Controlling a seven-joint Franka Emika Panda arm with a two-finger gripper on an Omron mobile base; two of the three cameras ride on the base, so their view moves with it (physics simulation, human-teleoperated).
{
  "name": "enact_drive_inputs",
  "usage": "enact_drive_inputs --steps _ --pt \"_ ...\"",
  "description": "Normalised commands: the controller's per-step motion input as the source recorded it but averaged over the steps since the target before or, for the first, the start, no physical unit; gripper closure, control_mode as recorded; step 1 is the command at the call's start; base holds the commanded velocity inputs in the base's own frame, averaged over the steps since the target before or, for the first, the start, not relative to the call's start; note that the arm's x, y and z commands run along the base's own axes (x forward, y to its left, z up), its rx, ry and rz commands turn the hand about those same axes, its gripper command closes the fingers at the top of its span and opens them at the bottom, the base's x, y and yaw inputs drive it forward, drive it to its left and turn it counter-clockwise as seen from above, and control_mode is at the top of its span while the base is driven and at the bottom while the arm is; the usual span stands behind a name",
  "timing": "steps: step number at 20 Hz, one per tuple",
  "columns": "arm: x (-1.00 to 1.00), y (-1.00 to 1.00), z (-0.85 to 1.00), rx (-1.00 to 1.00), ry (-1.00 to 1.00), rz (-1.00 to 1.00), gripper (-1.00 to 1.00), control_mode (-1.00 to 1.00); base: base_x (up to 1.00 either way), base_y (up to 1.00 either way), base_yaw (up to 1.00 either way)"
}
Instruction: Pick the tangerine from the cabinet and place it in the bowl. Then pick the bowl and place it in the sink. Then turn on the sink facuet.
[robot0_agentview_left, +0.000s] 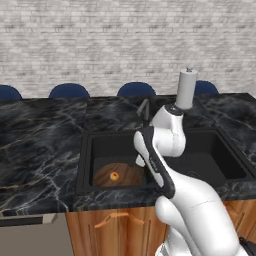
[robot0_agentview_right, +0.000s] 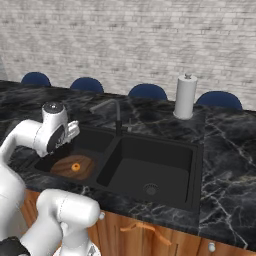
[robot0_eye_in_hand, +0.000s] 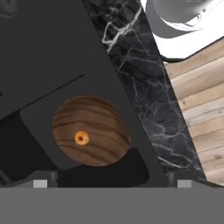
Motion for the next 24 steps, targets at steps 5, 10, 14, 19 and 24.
enact_drive_inputs --steps 5,10,14,19,24 --pt "-0.04 -0.8 0.23 0.24 -0.01 -0.29 -1.0 -1.0 0.0 0.0 0.0" --pt "0.39 -1.0 0.13 0.29 -0.07 -0.22 -1.0 -1.0 0.0 0.0 0.0" --pt "0.72 -1.0 0.17 0.29 -0.06 -0.16 -1.0 -1.0 0.0 0.0 0.0" --pt "0.78 -0.86 0.14 0.24 -0.1 -0.04 -1.0 -1.0 0.0 0.0 0.0" --pt "0.74 -0.4 0.0 0.06 -0.13 0.05 -1.0 -1.0 0.0 0.0 0.0"
